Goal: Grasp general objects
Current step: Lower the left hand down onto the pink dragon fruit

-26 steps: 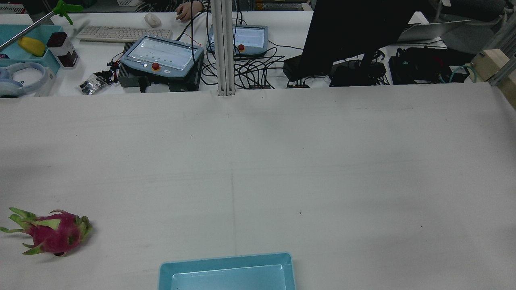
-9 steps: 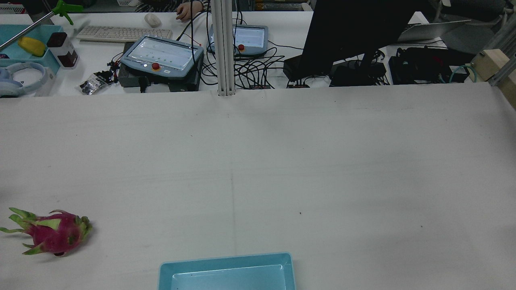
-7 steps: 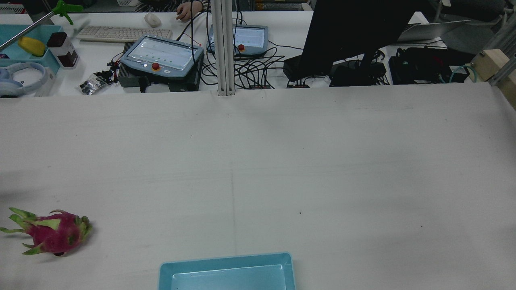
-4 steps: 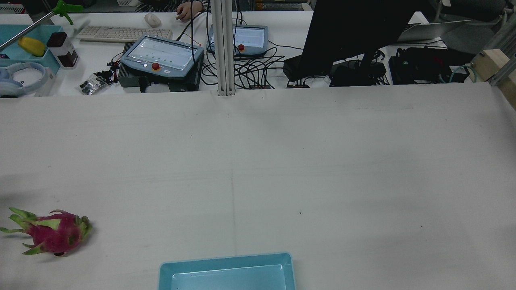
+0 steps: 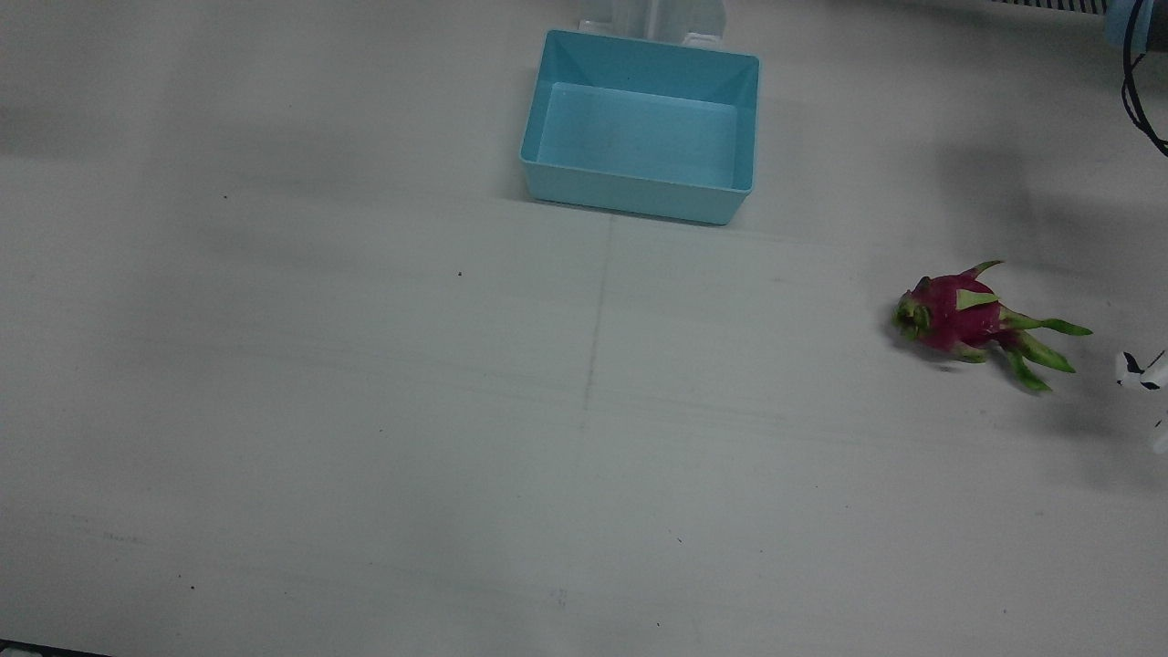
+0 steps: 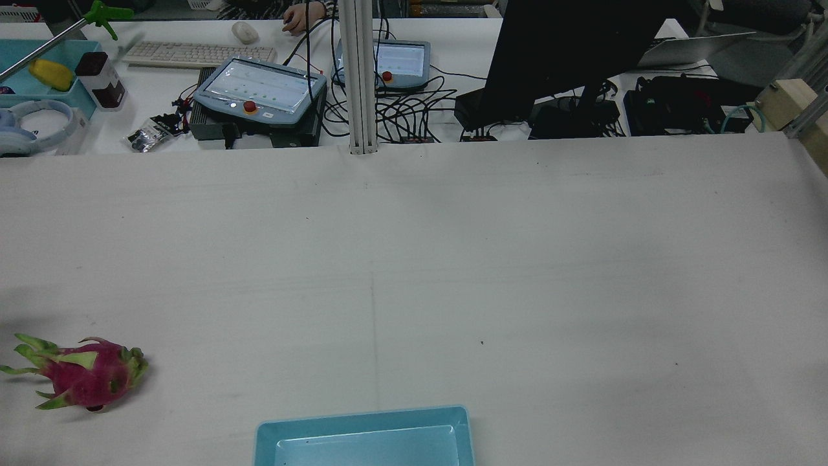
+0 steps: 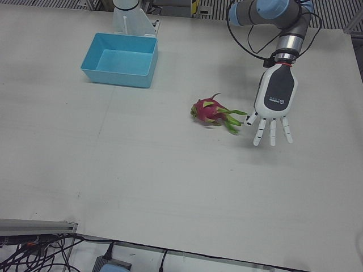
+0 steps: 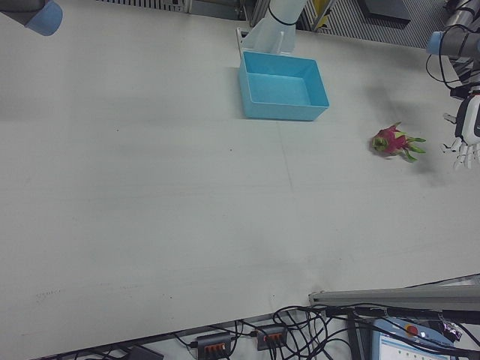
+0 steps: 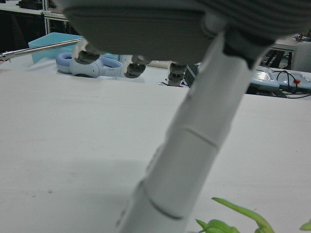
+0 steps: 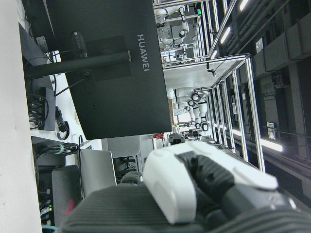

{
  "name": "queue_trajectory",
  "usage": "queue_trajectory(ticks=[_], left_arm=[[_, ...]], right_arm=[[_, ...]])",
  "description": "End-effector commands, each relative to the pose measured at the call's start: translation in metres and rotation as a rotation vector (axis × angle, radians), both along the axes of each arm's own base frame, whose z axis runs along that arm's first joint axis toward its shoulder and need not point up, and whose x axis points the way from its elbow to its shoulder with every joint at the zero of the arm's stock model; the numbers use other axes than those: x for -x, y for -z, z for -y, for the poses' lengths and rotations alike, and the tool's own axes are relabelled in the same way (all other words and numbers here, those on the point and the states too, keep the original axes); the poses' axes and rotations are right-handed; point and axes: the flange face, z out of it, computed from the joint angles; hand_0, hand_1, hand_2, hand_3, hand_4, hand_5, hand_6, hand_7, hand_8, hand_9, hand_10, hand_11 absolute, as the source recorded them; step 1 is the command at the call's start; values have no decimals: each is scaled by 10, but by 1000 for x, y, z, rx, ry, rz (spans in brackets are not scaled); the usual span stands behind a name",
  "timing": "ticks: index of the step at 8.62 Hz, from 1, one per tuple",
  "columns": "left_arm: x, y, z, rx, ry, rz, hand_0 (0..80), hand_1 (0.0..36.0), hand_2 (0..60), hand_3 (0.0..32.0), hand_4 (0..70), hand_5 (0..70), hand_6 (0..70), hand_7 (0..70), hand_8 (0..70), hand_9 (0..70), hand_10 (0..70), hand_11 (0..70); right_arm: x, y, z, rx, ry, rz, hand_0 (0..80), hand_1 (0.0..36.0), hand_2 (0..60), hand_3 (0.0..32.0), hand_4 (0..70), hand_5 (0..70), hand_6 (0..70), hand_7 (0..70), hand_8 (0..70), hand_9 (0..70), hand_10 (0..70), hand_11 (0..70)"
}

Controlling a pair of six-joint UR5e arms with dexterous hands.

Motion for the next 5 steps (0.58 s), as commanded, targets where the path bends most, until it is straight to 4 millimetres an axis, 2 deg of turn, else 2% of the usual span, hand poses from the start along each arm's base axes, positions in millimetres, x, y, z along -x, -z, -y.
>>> queue_trajectory(ticks=[1,2,4,5], left_arm=[[-90,47,4,7,43,-17,800,360,126,320,0,700,0,133,68,12,0,15],[-102,63,13,25,47,4,800,360,103,320,0,690,0,130,70,12,0,18],[-103,75,14,55,45,42,800,360,82,320,0,676,0,130,73,12,0,13],[-113,75,13,63,32,55,800,360,49,320,0,651,0,121,72,10,0,9]], right_arm=[[0,0,0,0,1,0,0,0,0,0,0,0,0,0,0,0,0,0],[0,0,0,0,1,0,0,0,0,0,0,0,0,0,0,0,0,0],[0,0,0,0,1,0,0,0,0,0,0,0,0,0,0,0,0,0],[0,0,0,0,1,0,0,0,0,0,0,0,0,0,0,0,0,0]])
